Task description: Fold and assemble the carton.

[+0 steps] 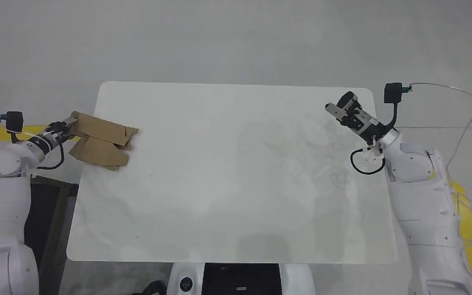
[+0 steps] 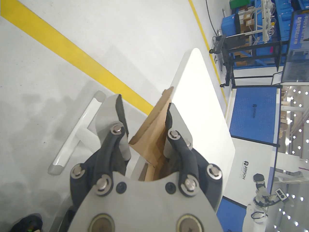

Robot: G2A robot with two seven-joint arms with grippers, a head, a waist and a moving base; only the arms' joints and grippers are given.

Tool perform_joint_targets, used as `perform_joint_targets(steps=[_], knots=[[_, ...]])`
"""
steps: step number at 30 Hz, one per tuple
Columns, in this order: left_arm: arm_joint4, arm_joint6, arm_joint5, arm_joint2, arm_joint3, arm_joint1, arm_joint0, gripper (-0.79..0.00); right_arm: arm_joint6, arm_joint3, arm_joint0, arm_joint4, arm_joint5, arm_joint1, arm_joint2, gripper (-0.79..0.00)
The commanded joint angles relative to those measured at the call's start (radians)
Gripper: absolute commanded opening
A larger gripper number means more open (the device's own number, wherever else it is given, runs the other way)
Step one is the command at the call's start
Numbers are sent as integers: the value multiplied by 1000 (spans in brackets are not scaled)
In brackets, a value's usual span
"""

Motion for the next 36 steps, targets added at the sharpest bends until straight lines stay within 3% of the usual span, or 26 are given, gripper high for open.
perform_joint_targets(steps=[1,11,18,27,36], knots=[[-30,-11,2,-6,-1,-1,-6,-785,0,0,0,0,0,0,0,0],[-162,-73,8,-45,-59,5,-33,-785,0,0,0,0,0,0,0,0],[-236,-114,-36,-28,-174,-2,-50,-785,0,0,0,0,0,0,0,0],[-311,-136,-29,73,-277,-37,-94,-785,0,0,0,0,0,0,0,0],[-367,-139,-38,205,-304,-83,-192,-785,0,0,0,0,0,0,0,0]])
